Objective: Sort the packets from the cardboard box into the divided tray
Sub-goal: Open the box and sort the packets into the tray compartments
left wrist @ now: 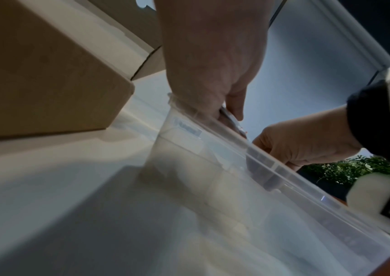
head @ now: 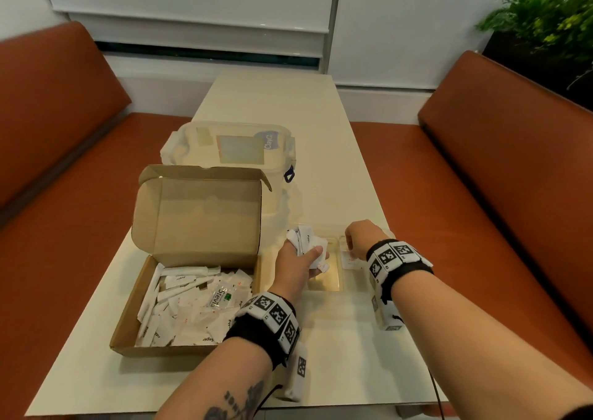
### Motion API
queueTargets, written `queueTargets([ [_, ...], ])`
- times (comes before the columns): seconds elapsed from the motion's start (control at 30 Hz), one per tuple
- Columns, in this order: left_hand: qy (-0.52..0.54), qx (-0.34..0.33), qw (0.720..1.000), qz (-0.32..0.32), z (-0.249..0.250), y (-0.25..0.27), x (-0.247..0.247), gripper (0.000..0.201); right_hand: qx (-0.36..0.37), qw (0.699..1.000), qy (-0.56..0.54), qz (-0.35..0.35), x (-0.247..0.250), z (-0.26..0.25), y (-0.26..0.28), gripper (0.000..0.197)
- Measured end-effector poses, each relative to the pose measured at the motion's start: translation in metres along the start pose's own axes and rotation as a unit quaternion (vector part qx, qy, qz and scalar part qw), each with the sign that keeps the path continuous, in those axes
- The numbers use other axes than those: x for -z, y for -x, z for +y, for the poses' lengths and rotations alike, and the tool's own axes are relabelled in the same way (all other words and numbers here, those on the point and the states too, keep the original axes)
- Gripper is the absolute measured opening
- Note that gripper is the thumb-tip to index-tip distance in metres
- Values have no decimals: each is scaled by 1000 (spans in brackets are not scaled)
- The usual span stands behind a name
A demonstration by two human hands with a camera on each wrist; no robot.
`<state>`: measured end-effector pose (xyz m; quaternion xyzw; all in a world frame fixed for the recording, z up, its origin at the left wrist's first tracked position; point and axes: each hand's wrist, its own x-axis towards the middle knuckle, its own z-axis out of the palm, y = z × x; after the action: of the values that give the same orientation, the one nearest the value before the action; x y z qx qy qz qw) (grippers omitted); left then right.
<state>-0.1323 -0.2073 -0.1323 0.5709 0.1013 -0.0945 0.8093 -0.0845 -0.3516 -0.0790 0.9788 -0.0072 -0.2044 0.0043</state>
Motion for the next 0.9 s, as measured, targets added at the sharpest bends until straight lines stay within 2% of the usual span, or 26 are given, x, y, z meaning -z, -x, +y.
queueTargets([
  [0.27,-15,-8,1000,-4,-1,2,-1,25,8,1000,-10,-14,0,-5,3,22],
  [0.4,-14,-7,1000,-4,-1,1,-1,26,8,1000,-21,2,1,-4,3,22],
  [0.5,-21,-10,1000,-8,-2,1,-1,26,21,999,-28,-6,-1,-3,4,12],
  [0.63,-21,-8,1000,-8,-2,1,0,25,27,999,-38,-11,-2,-2,5,10],
  [0.73,-22,-4,1000,-8,-3,1,1,25,23,999,-35,-4,-4,-1,4,23],
  [0.9,-27,-2,1000,-8,-2,1,1,25,31,999,-21,-9,-5,-5,3,26],
])
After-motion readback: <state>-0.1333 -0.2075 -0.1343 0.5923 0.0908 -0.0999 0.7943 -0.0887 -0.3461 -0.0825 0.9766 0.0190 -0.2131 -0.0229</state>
